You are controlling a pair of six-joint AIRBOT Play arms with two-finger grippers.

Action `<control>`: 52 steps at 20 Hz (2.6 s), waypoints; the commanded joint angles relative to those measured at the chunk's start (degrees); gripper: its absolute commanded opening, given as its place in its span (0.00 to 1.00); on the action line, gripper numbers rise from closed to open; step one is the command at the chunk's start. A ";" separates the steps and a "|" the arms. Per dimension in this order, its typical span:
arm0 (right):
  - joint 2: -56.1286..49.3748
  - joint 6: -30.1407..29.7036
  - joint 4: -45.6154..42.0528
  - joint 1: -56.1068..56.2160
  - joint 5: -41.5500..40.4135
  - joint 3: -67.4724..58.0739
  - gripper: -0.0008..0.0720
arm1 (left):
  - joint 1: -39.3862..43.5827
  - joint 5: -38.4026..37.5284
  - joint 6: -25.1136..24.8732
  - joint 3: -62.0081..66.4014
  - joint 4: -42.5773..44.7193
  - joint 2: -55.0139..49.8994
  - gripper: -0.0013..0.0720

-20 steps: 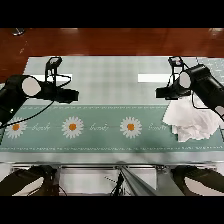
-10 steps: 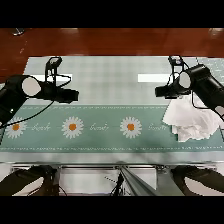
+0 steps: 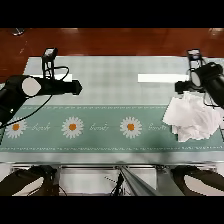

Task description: Fold the shirts.

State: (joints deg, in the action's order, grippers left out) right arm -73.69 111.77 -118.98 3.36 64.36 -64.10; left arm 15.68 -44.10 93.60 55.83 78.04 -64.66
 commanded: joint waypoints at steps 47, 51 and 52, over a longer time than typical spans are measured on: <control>13.00 -22.93 47.28 25.55 7.61 -19.56 0.07 | -2.45 -7.89 -5.29 -24.41 -14.08 32.13 0.98; 7.45 -17.07 51.47 29.14 -8.81 -3.63 0.07 | -2.45 -7.96 -5.31 -24.41 -14.86 32.09 0.98; 4.79 -17.62 55.87 29.14 -10.21 -2.95 0.07 | -2.45 -7.93 -5.31 -24.41 -15.08 32.09 0.98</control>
State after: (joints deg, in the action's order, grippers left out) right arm -64.51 91.64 -69.43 30.11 62.94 -74.85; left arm 13.26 -52.42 88.31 31.44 63.77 -32.60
